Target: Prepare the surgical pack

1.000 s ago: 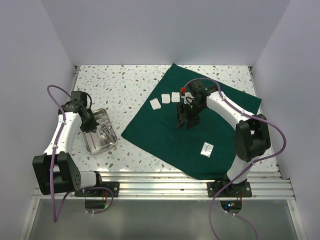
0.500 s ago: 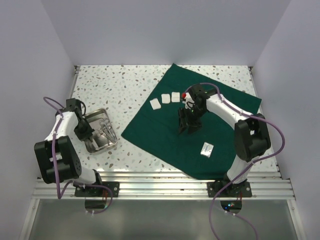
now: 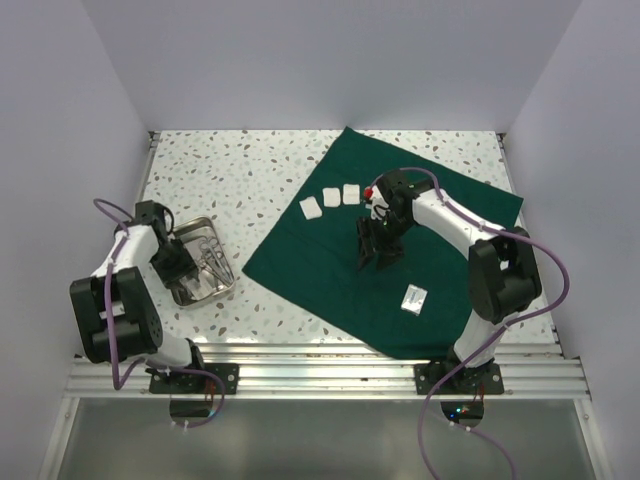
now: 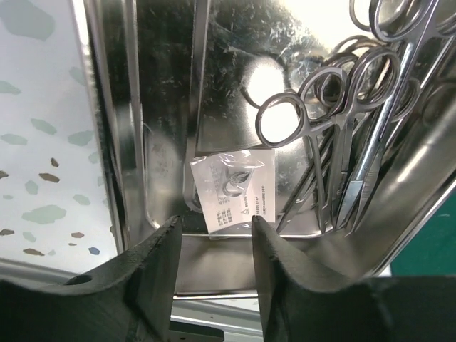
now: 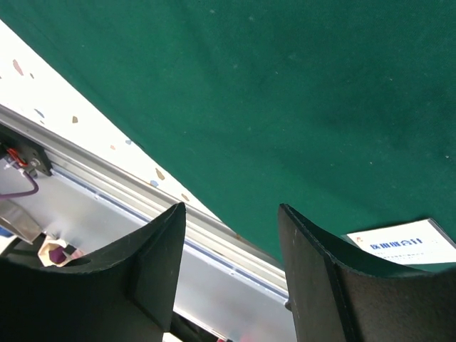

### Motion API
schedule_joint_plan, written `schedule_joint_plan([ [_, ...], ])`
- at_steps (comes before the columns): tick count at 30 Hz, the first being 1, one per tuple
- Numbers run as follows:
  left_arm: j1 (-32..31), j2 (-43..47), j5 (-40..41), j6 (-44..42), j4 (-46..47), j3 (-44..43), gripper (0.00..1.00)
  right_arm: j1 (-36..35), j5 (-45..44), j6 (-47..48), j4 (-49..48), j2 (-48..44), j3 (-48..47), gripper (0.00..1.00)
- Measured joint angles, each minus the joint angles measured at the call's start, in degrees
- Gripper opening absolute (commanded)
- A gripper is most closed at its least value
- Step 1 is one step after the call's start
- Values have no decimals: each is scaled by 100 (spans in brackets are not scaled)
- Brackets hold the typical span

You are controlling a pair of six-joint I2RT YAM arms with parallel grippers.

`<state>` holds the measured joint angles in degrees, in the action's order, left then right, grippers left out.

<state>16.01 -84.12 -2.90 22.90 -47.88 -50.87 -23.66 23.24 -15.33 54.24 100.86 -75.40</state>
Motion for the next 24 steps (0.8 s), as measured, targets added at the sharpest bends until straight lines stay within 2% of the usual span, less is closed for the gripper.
schedule_joint_plan([
  [2,0,46,85,22,-63,-76,50,0,-55,-9,22,0,0,58],
  [7,-2,319,208,52,-109,-387,50,50,-831,-212,291,-37,0,53],
  [10,-129,485,155,52,-98,-590,50,367,-1204,-378,411,-208,192,50],
  [16,-1360,378,-378,52,243,-946,46,1891,-1357,-619,468,-787,1285,47],
  [20,-2055,35,-1016,50,643,-1097,45,2022,-1325,-765,393,-953,1784,50],
  [24,-2293,-164,-1543,9,807,-1143,45,2006,-1274,-841,258,-1027,2170,54],
])
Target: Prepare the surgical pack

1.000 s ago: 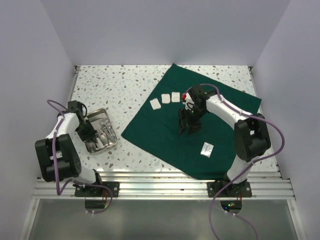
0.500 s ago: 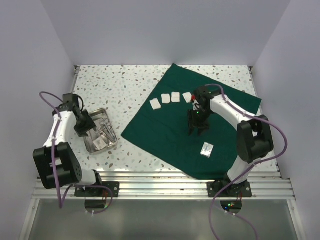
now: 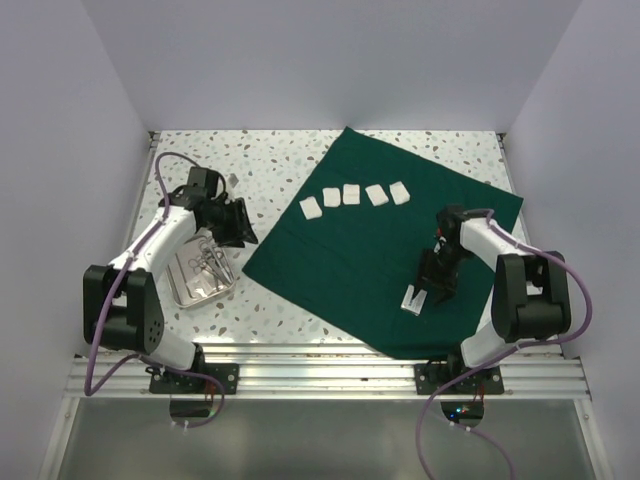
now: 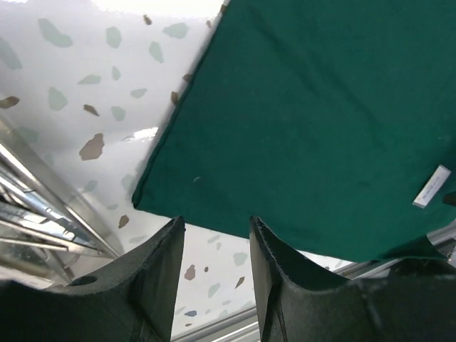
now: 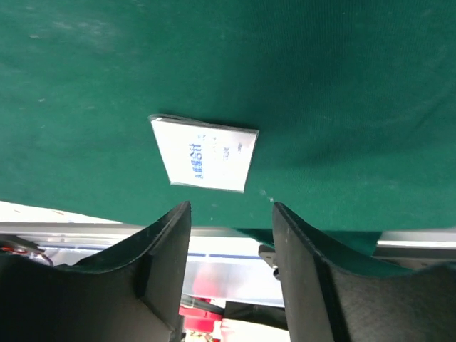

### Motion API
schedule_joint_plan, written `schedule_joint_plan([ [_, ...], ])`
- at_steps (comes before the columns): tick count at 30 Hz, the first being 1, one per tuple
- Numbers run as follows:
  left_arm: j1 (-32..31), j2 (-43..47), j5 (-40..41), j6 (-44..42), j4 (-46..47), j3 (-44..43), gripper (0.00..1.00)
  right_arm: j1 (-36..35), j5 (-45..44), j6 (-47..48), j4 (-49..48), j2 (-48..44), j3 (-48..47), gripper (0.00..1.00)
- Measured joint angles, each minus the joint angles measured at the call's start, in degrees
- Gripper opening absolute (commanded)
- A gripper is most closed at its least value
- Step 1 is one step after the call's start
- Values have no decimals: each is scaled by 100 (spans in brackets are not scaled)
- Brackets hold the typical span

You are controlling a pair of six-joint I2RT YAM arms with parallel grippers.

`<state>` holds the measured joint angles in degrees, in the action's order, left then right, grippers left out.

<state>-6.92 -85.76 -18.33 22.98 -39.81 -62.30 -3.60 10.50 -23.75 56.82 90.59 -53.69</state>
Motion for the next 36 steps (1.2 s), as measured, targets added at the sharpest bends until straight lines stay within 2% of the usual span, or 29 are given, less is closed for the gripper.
schedule_joint_plan([
  [17,-55,-356,-723,-282,79,-284,45,2,214,-221,-863,247,317,58],
  [20,-87,-363,-767,-306,79,-284,45,0,208,-267,-861,275,302,69],
  [21,-94,-363,-776,-308,81,-284,45,-9,203,-286,-857,275,289,81],
  [23,-105,-363,-809,-308,81,-284,45,-57,175,-313,-831,273,227,83],
  [26,-109,-363,-846,-306,103,-284,45,-162,-70,-350,-774,273,142,82],
  [31,-111,-363,-883,-306,160,-280,45,-529,-542,-570,-577,273,-59,74],
  [36,-116,-363,-914,-308,203,-249,45,-868,-852,-756,-476,275,-81,72],
])
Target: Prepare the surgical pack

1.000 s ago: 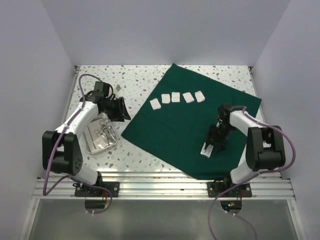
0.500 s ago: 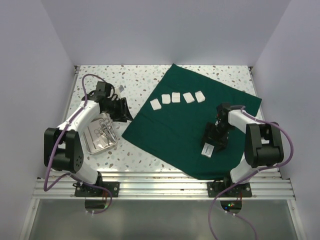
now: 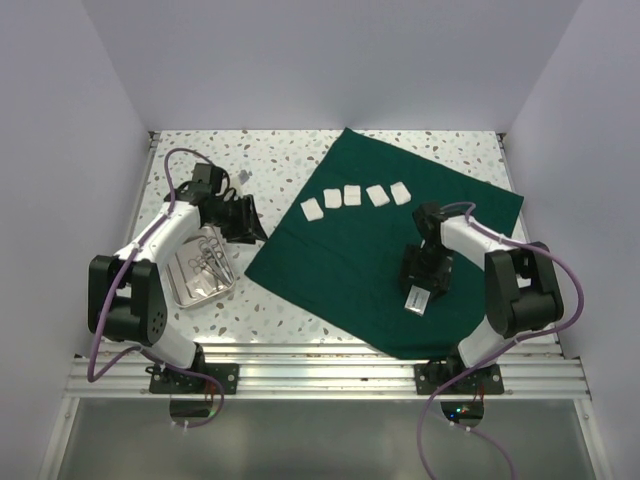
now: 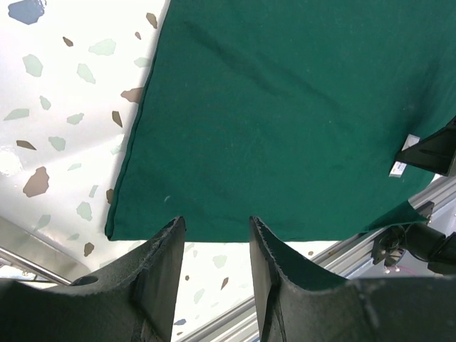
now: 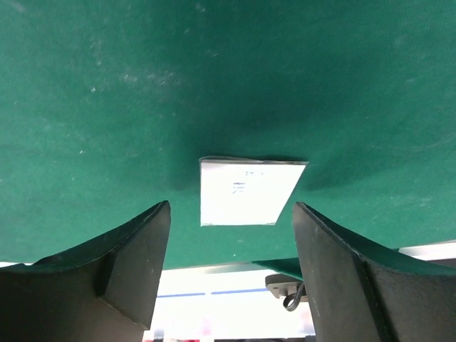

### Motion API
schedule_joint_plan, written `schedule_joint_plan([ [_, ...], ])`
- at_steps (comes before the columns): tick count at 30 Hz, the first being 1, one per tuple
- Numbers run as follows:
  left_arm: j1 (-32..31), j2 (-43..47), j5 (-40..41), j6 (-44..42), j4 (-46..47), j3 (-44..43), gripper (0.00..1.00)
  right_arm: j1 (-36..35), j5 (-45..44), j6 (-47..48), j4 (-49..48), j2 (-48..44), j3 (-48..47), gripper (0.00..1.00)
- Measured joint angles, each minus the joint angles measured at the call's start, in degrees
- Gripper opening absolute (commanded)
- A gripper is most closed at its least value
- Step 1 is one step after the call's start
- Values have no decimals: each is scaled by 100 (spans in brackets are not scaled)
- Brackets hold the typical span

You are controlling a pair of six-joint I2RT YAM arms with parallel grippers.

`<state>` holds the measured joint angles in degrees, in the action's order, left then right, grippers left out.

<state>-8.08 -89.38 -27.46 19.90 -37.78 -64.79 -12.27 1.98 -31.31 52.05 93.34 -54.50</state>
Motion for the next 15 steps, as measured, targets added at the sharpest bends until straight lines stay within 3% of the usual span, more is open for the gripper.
schedule_joint_plan([
  [15,0,0,-48,-92,-4,72,45,-57,-238,-177,-195,9,271,66],
])
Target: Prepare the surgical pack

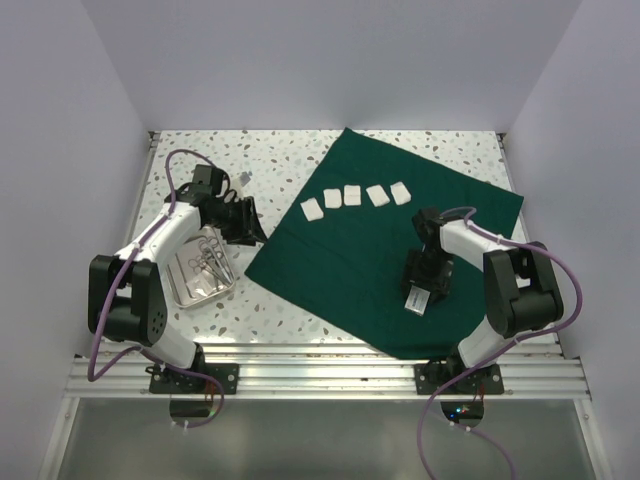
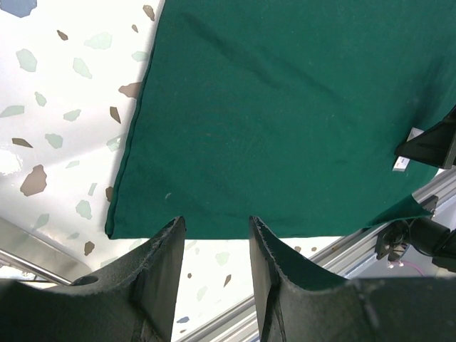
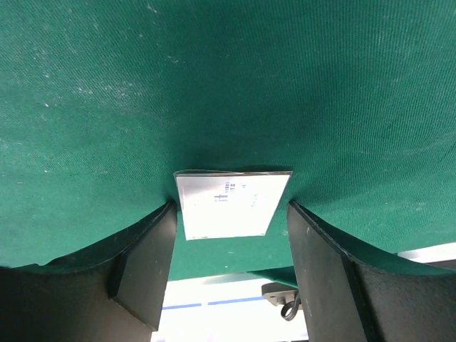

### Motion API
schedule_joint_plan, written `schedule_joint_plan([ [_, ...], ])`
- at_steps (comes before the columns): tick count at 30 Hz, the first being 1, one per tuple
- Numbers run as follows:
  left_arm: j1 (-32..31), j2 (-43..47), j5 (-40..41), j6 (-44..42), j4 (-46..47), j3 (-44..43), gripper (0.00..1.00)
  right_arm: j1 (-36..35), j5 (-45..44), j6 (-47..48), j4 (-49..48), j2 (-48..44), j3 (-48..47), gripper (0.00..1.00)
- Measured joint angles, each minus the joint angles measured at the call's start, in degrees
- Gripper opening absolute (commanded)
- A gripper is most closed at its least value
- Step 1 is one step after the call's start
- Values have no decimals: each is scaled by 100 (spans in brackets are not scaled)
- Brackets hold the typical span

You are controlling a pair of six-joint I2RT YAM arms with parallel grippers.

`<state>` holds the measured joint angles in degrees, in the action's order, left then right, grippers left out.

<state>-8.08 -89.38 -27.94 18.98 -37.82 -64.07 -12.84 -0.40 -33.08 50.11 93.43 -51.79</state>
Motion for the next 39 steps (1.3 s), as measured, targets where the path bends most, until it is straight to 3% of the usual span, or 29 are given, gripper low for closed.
schedule_joint_plan([
  [20,0,0,-81,-15,4,20,45,-28,87,-20,-90,-11,28,55],
  [32,-22,0,-487,-9,164,24,46,-28,92,-39,44,-396,-17,53],
  [39,-127,0,-997,50,487,57,49,-105,149,-76,308,-555,-498,53],
])
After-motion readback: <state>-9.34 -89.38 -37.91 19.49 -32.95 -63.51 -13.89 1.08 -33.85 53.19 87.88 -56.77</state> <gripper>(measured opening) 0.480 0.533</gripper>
